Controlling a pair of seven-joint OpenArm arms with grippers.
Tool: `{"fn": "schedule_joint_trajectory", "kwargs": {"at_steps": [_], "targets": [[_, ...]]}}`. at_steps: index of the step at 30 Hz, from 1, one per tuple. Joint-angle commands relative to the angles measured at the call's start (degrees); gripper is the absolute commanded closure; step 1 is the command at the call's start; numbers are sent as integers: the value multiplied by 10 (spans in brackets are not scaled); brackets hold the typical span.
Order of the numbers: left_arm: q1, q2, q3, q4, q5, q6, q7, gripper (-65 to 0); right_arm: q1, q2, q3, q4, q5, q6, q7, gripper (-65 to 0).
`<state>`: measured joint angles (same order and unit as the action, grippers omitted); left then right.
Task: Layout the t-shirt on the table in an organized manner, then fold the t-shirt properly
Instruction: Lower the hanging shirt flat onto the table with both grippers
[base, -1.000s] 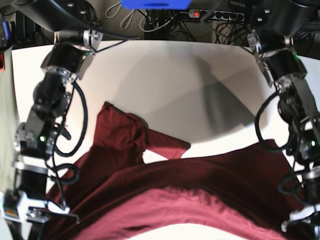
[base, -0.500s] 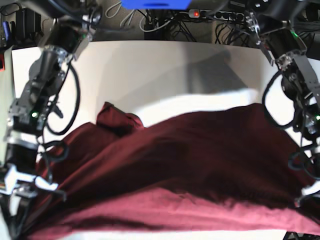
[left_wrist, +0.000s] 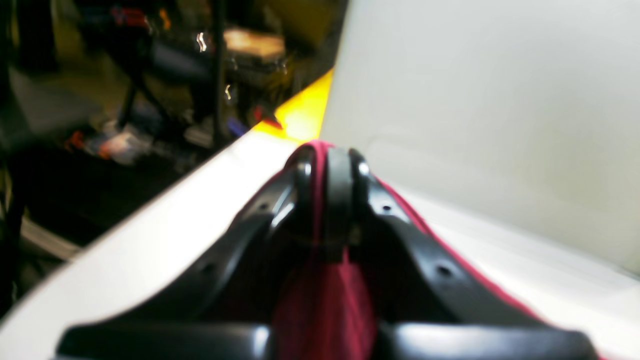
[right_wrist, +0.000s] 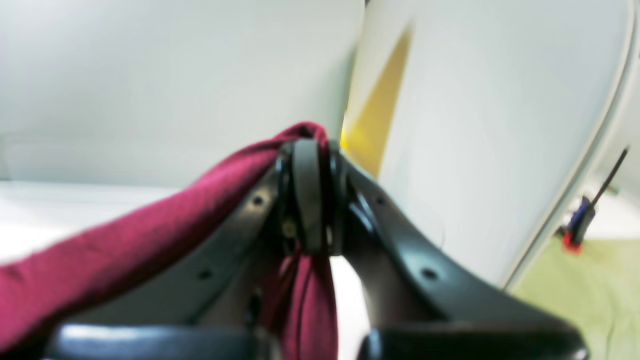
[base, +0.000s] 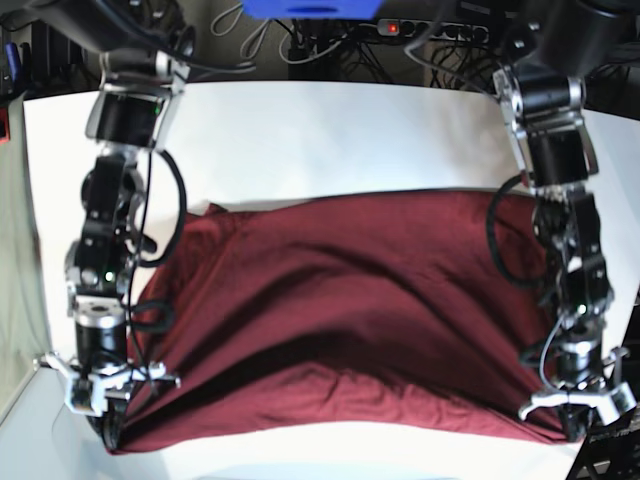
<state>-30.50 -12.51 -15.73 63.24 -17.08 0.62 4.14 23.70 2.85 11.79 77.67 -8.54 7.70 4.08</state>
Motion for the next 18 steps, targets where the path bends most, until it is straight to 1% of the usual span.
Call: {"fn": "schedule_joint_trajectory", "kwargs": {"at_steps": [1, 6, 8, 11, 12, 14, 15, 17, 18], "targets": [[-37, -3, 10, -23, 0, -3, -23, -2, 38, 0, -2, -20, 1, -1, 20, 0], [-136, 4, 18, -211, 0, -3, -26, -3, 135, 29, -3, -223, 1, -1, 21, 0], [-174, 6, 19, -290, 2, -3, -53, -4, 186, 34, -10, -317, 1, 0, 21, 0], [-208, 6, 20, -371, 2, -4, -105, -5, 246, 48, -24, -434, 1, 0, 21, -5], [-215, 6, 20, -389, 2, -4, -117, -5, 260, 48, -30, -462, 1, 0, 21, -23], [-221, 6, 21, -410, 2, -4, -119, -10, 279, 52, -45, -498, 1, 0, 21, -86], [-222, 6, 21, -410, 2, -4, -118, -22, 281, 54, -51, -505, 1, 0, 21, -123], [-220, 6, 21, -409, 2, -4, -118, -84, 282, 55, -58, -506, 1, -2, 21, -214], [-219, 6, 21, -409, 3, -4, -118, -131, 282, 55, -59, -505, 1, -2, 21, -263]]}}
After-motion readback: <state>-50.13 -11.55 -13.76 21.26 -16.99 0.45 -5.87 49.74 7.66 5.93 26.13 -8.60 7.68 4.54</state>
